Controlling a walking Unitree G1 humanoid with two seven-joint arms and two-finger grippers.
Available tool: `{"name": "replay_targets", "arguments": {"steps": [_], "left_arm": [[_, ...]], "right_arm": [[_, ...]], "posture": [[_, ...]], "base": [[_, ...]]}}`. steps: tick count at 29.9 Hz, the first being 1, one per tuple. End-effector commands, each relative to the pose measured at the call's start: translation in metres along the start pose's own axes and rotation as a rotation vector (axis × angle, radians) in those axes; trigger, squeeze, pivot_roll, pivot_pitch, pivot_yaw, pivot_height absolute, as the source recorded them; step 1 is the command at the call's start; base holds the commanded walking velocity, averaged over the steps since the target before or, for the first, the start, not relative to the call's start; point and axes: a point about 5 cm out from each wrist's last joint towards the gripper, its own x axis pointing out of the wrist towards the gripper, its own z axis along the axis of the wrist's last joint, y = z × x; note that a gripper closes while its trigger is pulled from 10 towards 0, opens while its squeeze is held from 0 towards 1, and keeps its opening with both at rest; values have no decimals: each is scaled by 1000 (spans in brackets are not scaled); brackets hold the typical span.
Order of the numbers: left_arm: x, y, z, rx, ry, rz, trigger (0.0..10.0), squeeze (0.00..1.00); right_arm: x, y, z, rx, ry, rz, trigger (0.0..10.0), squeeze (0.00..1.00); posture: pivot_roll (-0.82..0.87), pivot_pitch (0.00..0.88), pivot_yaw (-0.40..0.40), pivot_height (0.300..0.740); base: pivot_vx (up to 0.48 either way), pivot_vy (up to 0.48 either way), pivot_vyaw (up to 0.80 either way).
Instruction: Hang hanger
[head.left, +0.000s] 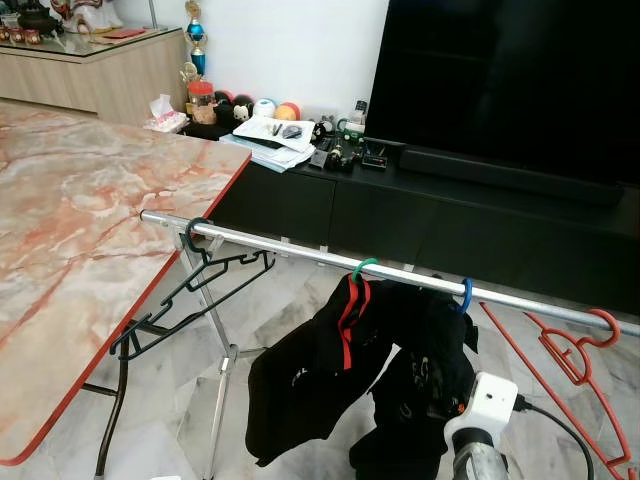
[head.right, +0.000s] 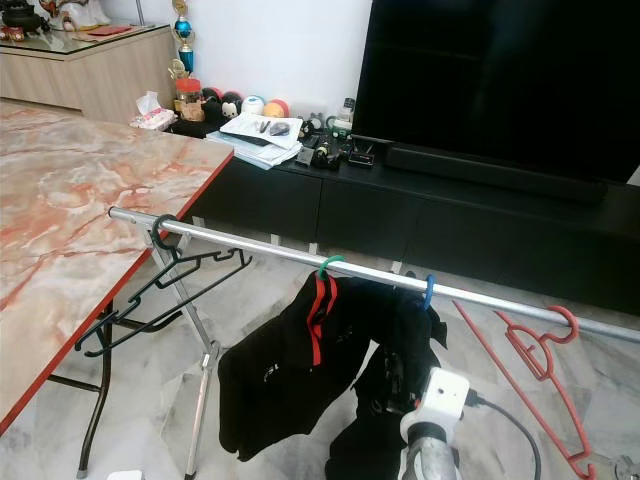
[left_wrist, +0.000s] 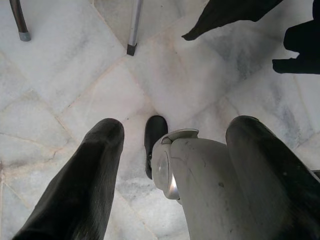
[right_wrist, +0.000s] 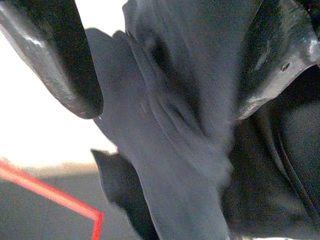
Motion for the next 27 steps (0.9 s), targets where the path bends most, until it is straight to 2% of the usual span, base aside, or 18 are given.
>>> {"name": "replay_targets", "arguments": {"steps": [1,6,10,12,15,19,20,22,24,27], "left_arm": [[1,-4,0,7,15,-8,10000,0],[3,-10,6,6,13,-16,10000,0],[4,-13,9,6,10,-17,10000,0],[6,-20,14,9,7,-23,10000,0],[8,-26,20,8,6,-28,10000,0],[8,-27,21,6,6,-30,10000,0],[8,-27,22,6,6,-31,10000,0],[9,-27,22,7,7,-32,10000,0],[9,-28,23,12,7,-38,10000,0],[9,-28,23,12,7,-39,10000,0]], "right_arm": [[-1,0,-9,-47,83,10,10000,0],[-6,-3,-26,-63,214,-13,10000,0],[-7,-4,-28,-81,225,-18,10000,0],[-11,-5,-40,-123,339,-2,10000,0],[-12,-4,-47,-192,413,17,10000,0],[-11,-4,-46,-229,415,20,10000,0],[-11,-6,-45,-279,419,7,10000,0],[-11,-7,-45,-292,421,-1,10000,0],[-12,-14,-46,-326,432,-43,10000,0],[-14,-17,-47,-322,436,-61,10000,0]], "posture": [[123,0,-86,740],[122,0,-89,740],[122,0,-89,740],[120,0,-88,740],[125,0,-90,740],[126,0,-89,740],[119,0,-86,740],[119,0,-86,740],[116,0,-85,740],[116,0,-85,740]], "base": [[0,0,0],[0,0,0],[0,0,0],[0,0,0],[0,0,0],[0,0,0],[0,0,0],[0,0,0],[0,0,0],[0,0,0]]}}
